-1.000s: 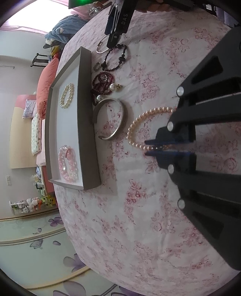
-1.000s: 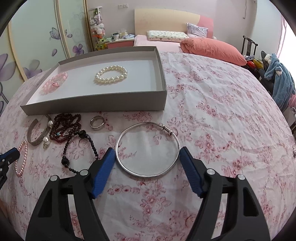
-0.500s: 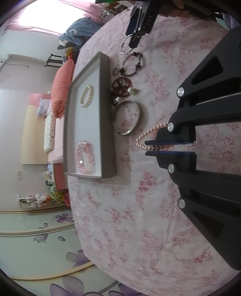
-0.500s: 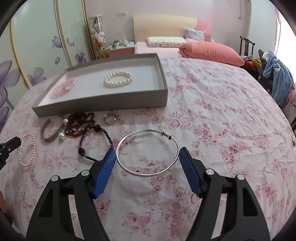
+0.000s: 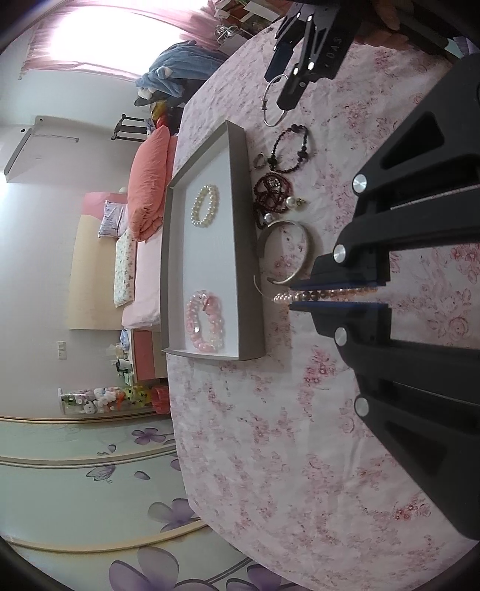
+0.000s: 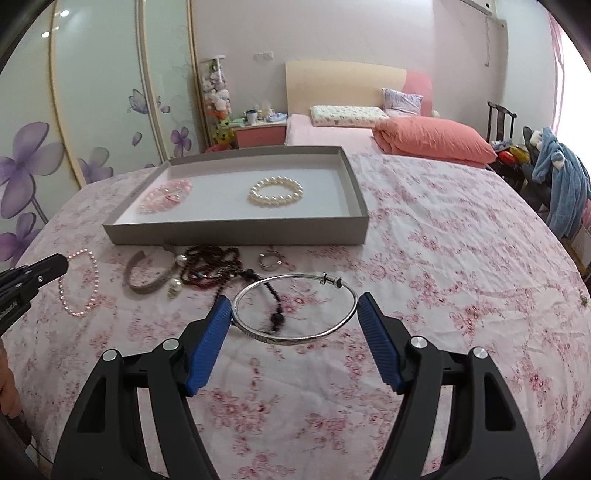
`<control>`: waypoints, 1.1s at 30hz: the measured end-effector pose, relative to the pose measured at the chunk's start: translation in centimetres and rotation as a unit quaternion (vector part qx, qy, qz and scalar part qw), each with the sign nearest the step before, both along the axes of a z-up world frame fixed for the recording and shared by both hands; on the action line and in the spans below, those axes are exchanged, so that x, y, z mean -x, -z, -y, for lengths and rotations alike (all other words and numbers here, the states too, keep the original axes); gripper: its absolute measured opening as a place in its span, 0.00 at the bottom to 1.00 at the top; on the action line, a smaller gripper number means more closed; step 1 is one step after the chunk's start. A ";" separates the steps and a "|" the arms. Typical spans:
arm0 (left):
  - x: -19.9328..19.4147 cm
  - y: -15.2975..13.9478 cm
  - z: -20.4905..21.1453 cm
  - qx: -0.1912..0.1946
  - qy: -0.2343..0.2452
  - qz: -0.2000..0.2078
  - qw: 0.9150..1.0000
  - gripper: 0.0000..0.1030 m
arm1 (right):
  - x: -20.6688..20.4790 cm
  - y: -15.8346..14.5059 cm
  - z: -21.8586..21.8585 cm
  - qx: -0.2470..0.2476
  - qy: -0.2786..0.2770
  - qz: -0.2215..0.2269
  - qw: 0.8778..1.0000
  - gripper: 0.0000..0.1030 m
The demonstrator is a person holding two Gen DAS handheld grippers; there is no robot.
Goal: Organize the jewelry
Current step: 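Grasp the pink pearl bracelet with the left tool while the right tool grasps the silver hoop bangle, then carry both items into the grey tray and open both tools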
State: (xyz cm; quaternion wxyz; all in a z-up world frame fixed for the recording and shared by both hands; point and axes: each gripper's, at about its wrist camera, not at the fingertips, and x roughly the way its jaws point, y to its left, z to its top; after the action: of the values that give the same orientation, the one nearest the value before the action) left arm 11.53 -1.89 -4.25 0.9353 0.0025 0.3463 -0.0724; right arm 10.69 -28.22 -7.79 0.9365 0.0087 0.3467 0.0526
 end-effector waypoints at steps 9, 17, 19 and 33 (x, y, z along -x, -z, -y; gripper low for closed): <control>0.0 -0.4 0.3 0.002 0.001 0.013 1.000 0.06 | 0.2 -0.2 -0.6 -0.005 -0.007 0.007 1.000 0.68; -0.1 -0.4 0.3 0.004 0.002 0.014 1.000 0.06 | 0.0 -0.2 -0.8 -0.013 -0.006 0.010 1.000 0.68; -0.2 -0.5 0.4 0.005 0.002 0.014 1.000 0.06 | 0.0 -0.2 -0.9 -0.017 -0.007 0.011 1.000 0.68; -0.4 -0.8 0.3 0.014 0.002 0.024 1.000 0.06 | -0.1 -0.6 -0.5 -0.033 0.003 0.025 0.999 0.67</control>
State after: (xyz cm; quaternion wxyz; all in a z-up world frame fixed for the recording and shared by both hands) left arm 11.95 -2.22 -3.43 0.9431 -0.0083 0.3231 -0.0785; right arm 10.81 -27.74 -7.17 0.9443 0.0388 0.3209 0.0617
